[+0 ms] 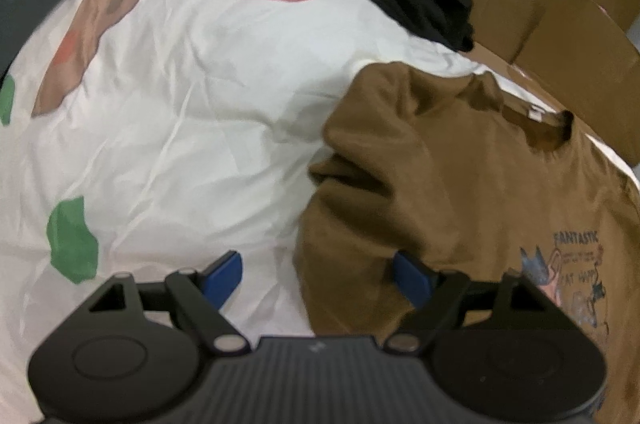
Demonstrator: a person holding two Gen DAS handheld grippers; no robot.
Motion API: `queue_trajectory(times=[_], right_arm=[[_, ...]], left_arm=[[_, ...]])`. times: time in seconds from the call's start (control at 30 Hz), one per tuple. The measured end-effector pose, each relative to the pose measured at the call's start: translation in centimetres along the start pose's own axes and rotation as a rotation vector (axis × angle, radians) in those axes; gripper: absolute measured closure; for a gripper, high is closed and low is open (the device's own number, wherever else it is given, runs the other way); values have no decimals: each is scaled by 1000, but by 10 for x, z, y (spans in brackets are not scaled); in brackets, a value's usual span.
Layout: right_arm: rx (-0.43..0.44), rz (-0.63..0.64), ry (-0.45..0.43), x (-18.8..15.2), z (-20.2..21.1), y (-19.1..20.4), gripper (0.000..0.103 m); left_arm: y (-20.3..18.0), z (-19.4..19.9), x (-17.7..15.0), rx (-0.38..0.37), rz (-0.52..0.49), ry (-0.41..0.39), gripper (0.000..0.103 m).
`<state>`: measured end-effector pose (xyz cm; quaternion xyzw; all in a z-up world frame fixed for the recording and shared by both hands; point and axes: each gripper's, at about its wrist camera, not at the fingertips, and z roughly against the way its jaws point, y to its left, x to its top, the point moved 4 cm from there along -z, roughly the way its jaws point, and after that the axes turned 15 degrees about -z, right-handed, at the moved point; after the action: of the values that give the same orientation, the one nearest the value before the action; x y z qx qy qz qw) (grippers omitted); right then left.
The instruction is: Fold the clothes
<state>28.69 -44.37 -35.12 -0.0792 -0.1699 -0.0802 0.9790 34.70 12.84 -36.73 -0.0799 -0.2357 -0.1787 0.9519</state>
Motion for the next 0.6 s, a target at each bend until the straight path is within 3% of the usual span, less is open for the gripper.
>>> queue_trajectory(times=[0.13, 0.23, 0.27, 0.33, 0.4, 0.6], right_arm=[[-41, 1, -8, -2, 1, 4, 61], [-9, -10, -43, -1, 12, 9, 61], [7, -6, -64, -1, 20, 14, 61], [32, 5, -100, 2, 31, 23, 61], [74, 19, -120, 3, 39, 35, 61], [131, 140, -149, 0, 54, 73, 61]], left_arm=[[4, -10, -4, -31, 59, 5, 26], [1, -14, -3, -109, 87, 5, 70], [-1, -12, -2, -158, 98, 7, 98], [-1, -5, 1, -208, 101, 0, 101], [5, 20, 7, -230, 122, -70, 101], [10, 64, 18, -260, 138, -179, 101]])
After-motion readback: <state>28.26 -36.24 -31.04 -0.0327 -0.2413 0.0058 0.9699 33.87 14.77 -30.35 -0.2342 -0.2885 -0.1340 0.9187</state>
